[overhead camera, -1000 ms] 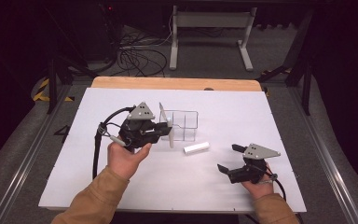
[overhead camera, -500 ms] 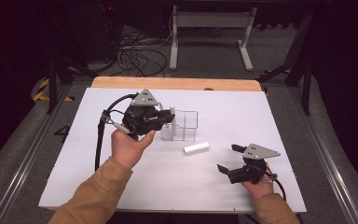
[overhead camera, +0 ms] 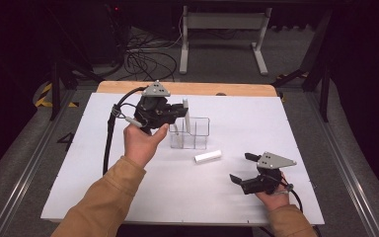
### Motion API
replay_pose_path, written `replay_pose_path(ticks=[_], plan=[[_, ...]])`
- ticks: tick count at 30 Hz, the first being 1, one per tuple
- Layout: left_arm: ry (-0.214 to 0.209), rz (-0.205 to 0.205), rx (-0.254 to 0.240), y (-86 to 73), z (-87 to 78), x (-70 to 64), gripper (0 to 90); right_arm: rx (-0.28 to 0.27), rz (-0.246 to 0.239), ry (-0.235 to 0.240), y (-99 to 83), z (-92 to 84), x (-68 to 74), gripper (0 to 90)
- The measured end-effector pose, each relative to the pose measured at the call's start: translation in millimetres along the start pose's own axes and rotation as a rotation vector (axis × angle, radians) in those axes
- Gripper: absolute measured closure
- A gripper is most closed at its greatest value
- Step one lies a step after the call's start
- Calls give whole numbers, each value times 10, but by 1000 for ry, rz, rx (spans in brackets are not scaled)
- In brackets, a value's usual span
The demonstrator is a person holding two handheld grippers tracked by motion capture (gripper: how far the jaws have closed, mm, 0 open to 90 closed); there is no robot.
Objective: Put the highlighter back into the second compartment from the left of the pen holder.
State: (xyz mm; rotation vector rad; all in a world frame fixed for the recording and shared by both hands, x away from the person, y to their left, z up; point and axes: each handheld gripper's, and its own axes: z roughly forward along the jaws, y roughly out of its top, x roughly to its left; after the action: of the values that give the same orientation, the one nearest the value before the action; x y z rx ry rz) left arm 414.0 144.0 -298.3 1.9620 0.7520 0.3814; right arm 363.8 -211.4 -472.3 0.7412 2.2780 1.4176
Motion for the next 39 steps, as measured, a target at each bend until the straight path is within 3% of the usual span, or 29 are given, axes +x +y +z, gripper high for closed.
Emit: replay_pose_path(ticks=[6, 10, 18, 25, 28, 32, 39], plan=[[31, -14, -2, 35, 115, 87, 777, -1, -1, 2, 1, 0, 1, 42], [22, -50, -1, 37, 188, 149, 777, -1, -1, 4, 1, 1, 2, 42], [40, -71, 7, 18, 287, 241, 777, -2, -2, 5, 1, 1, 0, 42], [36, -68, 33, -17, 355, 251, 776, -1, -1, 5, 0, 1, -1, 42], [52, -33, 47, -34, 373, 229, 770, -2, 0, 5, 0, 0, -1, 42], [59, -12, 23, -49, 348, 190, 578, -2, -1, 5, 0, 1, -1, 42], [53, 38, -11, -27, 242, 48, 438, -1, 0, 4, 0, 2, -3, 42]])
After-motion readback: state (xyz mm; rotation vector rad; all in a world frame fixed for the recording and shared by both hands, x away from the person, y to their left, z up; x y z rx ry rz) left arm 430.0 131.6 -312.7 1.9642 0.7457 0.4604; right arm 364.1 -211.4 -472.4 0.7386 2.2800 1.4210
